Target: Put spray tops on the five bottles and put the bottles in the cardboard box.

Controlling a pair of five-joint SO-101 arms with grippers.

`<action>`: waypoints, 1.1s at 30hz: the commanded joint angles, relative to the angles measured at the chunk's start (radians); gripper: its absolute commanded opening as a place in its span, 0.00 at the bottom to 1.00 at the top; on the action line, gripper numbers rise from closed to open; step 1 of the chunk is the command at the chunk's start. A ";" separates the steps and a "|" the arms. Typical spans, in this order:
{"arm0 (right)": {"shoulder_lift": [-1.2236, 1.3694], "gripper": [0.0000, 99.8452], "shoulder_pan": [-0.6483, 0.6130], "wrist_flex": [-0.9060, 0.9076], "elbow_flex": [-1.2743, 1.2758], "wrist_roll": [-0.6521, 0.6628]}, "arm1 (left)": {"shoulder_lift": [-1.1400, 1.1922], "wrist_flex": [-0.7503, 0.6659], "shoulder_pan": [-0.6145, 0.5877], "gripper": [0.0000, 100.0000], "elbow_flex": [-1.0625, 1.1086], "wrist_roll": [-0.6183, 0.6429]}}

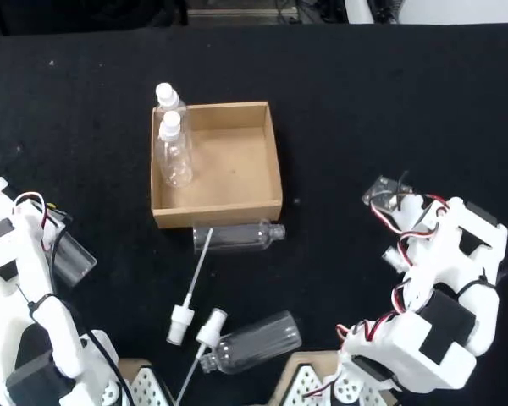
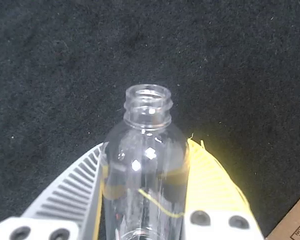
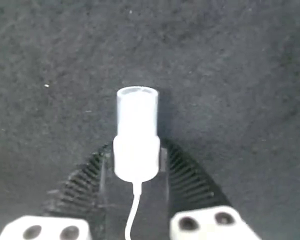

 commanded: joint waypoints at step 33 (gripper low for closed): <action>-0.634 0.01 -0.950 0.279 -0.835 -1.464 | -1.346 -0.213 0.389 0.05 0.642 -0.210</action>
